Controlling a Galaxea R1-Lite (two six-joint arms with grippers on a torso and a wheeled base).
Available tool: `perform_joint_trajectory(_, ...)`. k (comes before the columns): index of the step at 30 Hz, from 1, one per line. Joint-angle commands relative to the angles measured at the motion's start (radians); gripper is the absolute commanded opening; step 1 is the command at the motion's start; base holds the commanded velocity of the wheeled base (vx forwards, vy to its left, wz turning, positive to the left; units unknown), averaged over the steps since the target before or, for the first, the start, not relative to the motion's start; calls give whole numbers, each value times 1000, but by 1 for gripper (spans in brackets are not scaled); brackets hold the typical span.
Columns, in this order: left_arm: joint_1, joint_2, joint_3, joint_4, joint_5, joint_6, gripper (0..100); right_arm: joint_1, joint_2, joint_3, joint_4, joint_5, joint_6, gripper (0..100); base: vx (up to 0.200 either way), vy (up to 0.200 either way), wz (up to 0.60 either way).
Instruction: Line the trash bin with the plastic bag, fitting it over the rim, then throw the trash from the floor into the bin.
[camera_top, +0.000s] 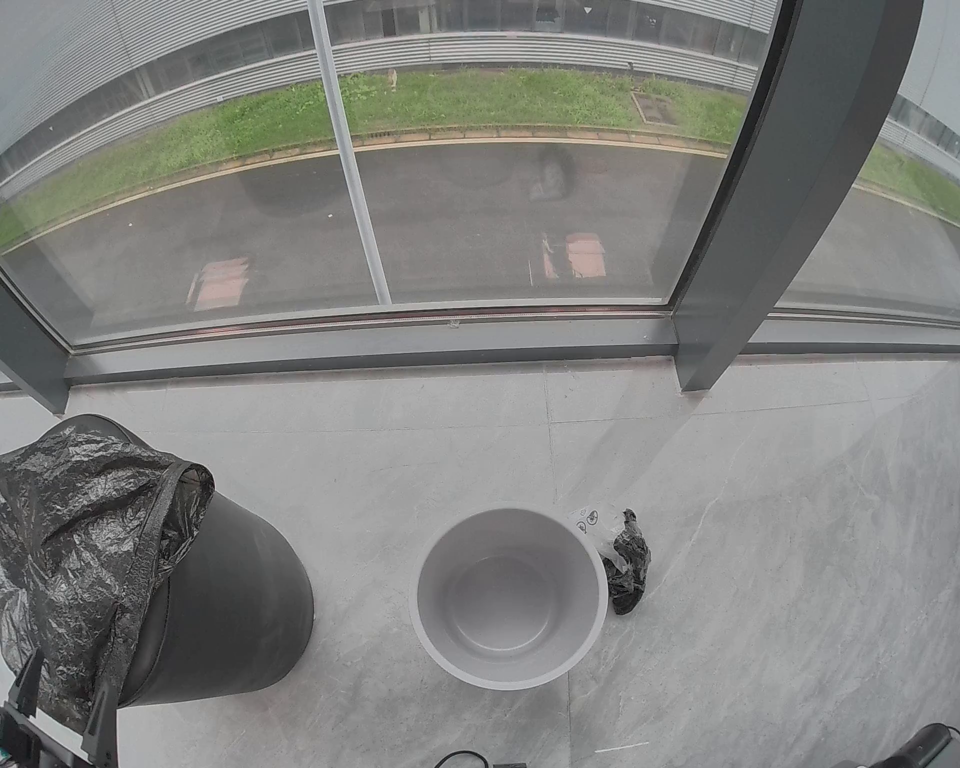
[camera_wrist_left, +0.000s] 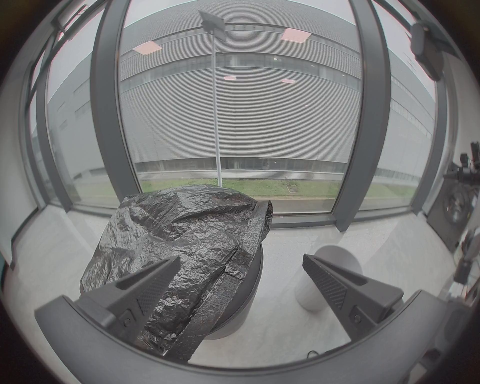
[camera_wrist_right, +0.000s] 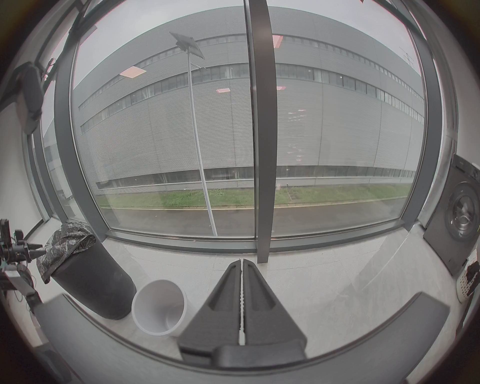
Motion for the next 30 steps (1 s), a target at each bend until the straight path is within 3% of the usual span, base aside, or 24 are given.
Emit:
perform_joint_trajectory(1, -17, 188, -382, 84, 29, -262, 100, 24, 419, -106, -170, 19, 134, 0, 0, 0, 0)
perform_joint_trajectory(4, -23, 242, -470, 200, -20, -197, 100, 97, 517, -155, -198, 13, 176, 0, 0, 0, 0)
perform_joint_trajectory(5, -21, 252, -469, 202, -56, -177, 100, 120, 554, -175, -187, 3, 179, 0, 0, 0, 0)
perform_joint_trajectory(7, -21, 252, -469, 202, -56, -177, 100, 120, 554, -175, -187, 3, 179, 0, 0, 0, 0)
perform_joint_trajectory(8, -15, 303, -458, 200, -109, -167, 100, 142, 686, -199, -205, -43, 229, 0, 0, 0, 0)
perform_joint_trajectory(9, -15, 303, -458, 200, -109, -167, 100, 142, 686, -199, -205, -43, 229, 0, 0, 0, 0)
perform_joint_trajectory(10, -20, 350, -458, 200, -119, -164, 100, 168, 757, -224, -242, -51, 294, 0, 0, 0, 0)
perform_joint_trajectory(15, -24, 482, -457, 182, -120, -133, 100, 217, 827, -238, -311, -57, 334, 0, 0, 0, 0)
perform_joint_trajectory(22, -27, 771, -447, 173, -111, 200, 100, 235, 829, -215, -316, -57, 334, 0, 0, 0, 0)
perform_joint_trajectory(23, -27, 771, -447, 173, -111, 200, 100, 235, 829, -215, -316, -57, 334, 0, 0, 0, 0)
perform_joint_trajectory(24, -41, 837, -447, 154, -109, 258, 100, 235, 830, -215, -316, -57, 337, 0, 0, 0, 0)
perform_joint_trajectory(30, -112, 1009, -454, -61, -34, 281, 100, 237, 841, -213, -316, -56, 341, 0, 0, 0, 0)
